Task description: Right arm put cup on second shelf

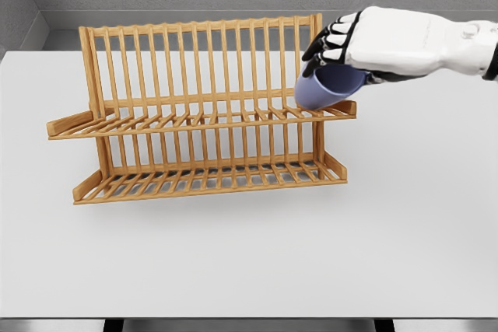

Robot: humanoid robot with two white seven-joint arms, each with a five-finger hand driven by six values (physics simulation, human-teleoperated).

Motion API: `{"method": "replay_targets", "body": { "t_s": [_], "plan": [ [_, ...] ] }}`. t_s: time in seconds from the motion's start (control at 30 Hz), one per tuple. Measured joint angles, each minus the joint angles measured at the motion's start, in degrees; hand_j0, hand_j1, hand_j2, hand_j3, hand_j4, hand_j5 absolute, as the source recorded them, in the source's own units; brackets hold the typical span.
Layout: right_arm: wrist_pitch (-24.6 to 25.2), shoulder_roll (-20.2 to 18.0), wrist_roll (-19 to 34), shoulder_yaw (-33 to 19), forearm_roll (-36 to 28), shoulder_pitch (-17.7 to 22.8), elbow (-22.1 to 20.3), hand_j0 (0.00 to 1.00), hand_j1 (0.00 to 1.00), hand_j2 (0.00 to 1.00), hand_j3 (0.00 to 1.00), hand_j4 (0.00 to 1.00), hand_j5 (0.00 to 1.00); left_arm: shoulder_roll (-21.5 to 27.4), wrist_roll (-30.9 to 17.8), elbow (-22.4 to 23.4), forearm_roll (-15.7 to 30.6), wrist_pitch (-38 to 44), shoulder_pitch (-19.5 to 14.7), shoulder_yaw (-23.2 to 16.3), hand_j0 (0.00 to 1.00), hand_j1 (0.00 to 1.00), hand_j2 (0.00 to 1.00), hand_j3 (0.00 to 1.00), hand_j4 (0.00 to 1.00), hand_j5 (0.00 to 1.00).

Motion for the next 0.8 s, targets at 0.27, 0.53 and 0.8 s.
{"method": "replay_targets", "body": {
  "t_s": [0.27,0.53,0.8],
  "plan": [
    [0.23,0.09,-0.07,2.59,1.40,0.18,0.42,0.65,0.65,0.65,0.65,0.65,0.65,0.00,0.00,0.00,0.00,0.00,0.00,0.00,1.00,1.00,1.00,1.00,1.00,1.00],
    [0.09,-0.06,0.10,3.68,1.84,0.26,0.47,1.00,1.00,1.00,1.00,1.00,1.00,0.00,0.00,0.00,0.00,0.00,0.00,0.00,1.00,1.00,1.00,1.00,1.00,1.00],
    [2.95,-0.06,0.30,-10.76,1.72,2.28,0.85,1.00,1.00,1.00,1.00,1.00,1.00,0.00,0.00,0.00,-0.01,0.00,0.00,-0.01,1.00,1.00,1.00,1.00,1.00,1.00]
  ]
}}
